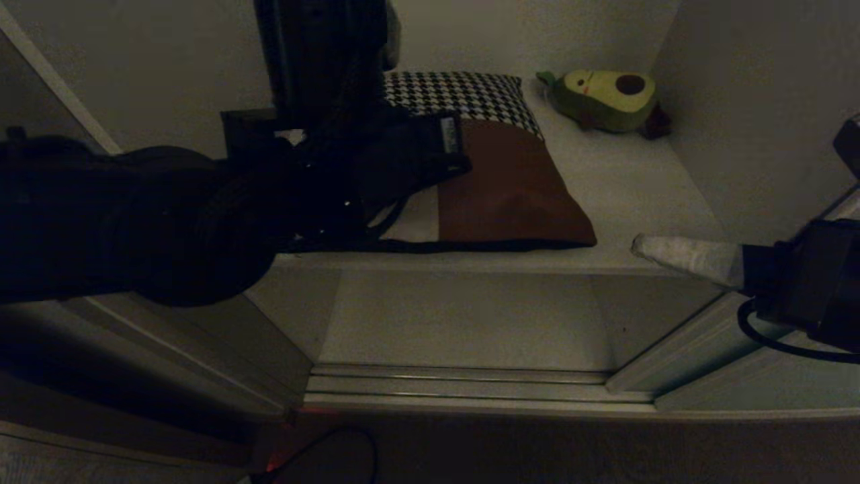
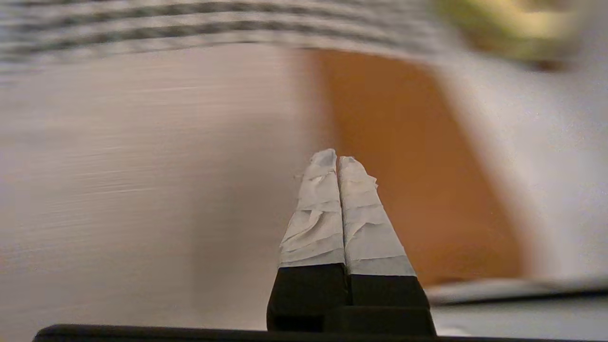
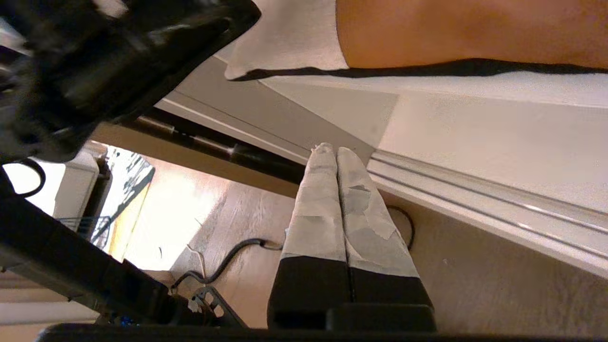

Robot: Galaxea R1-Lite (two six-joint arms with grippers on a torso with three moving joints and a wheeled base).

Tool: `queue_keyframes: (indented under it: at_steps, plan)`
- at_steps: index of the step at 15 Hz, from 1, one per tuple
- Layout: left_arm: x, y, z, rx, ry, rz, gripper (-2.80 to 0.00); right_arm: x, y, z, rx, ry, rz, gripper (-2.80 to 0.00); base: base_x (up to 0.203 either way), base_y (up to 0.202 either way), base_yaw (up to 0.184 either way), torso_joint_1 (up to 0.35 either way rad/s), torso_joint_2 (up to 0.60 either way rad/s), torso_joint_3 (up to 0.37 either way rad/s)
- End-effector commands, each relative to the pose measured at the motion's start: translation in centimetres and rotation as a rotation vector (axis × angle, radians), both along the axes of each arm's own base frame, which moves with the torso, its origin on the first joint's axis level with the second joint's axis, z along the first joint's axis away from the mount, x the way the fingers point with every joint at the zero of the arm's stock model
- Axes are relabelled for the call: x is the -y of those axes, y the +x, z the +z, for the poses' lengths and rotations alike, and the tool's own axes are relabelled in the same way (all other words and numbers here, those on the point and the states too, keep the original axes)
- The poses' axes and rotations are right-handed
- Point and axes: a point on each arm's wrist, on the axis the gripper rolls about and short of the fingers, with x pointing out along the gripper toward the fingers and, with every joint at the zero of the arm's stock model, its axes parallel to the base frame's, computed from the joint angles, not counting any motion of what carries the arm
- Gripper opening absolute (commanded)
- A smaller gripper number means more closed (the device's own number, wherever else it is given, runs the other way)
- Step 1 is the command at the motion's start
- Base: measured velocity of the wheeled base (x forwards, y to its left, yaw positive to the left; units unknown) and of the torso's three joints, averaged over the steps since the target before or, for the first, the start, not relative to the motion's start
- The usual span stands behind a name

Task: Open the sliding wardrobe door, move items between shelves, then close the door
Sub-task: Place the pillow on the higher shelf

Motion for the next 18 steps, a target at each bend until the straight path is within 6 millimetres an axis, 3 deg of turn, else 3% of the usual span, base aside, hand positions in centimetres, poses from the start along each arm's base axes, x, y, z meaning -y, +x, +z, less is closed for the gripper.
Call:
queue_keyframes:
  at_steps: [1,6,8,11,13,18]
  plan:
    - [-2.4,1.5,-0.7,-0.019,0.015,0.109,-2.8,-0.1,0.2,-0.5,-0.012,-0.005,0.002,-2.8,0.0,0.0,0.0,0.0,0.0,0.0]
    - [-2.6,2.1,-0.7,-0.001,0.094,0.135,-2.8,-0.1,0.2,-0.8,-0.046,0.014,0.002,-2.8,0.0,0.0,0.0,0.0,0.0,0.0]
    - [-2.1,3.4,-2.2,-0.028,0.134,0.145,-2.8,-0.1,0.2,-1.1,-0.052,0.01,0.001,-2.8,0.0,0.0,0.0,0.0,0.0,0.0]
    - [-0.8,6.1,-6.0,-0.088,0.179,0.156,-2.8,-0.2,0.3,-1.5,-0.073,0.008,-0.001,-2.8,0.0,0.0,0.0,0.0,0.0,0.0]
    - [0.1,7.5,-7.2,-0.054,0.152,0.156,-2.8,-0.1,0.2,-1.6,-0.081,0.012,0.023,-2.8,0.0,0.0,0.0,0.0,0.0,0.0]
    - [2.5,9.6,-6.9,0.019,0.097,0.054,-2.8,0.0,0.0,-2.0,-0.055,0.03,0.033,-2.8,0.0,0.0,0.0,0.0,0.0,0.0]
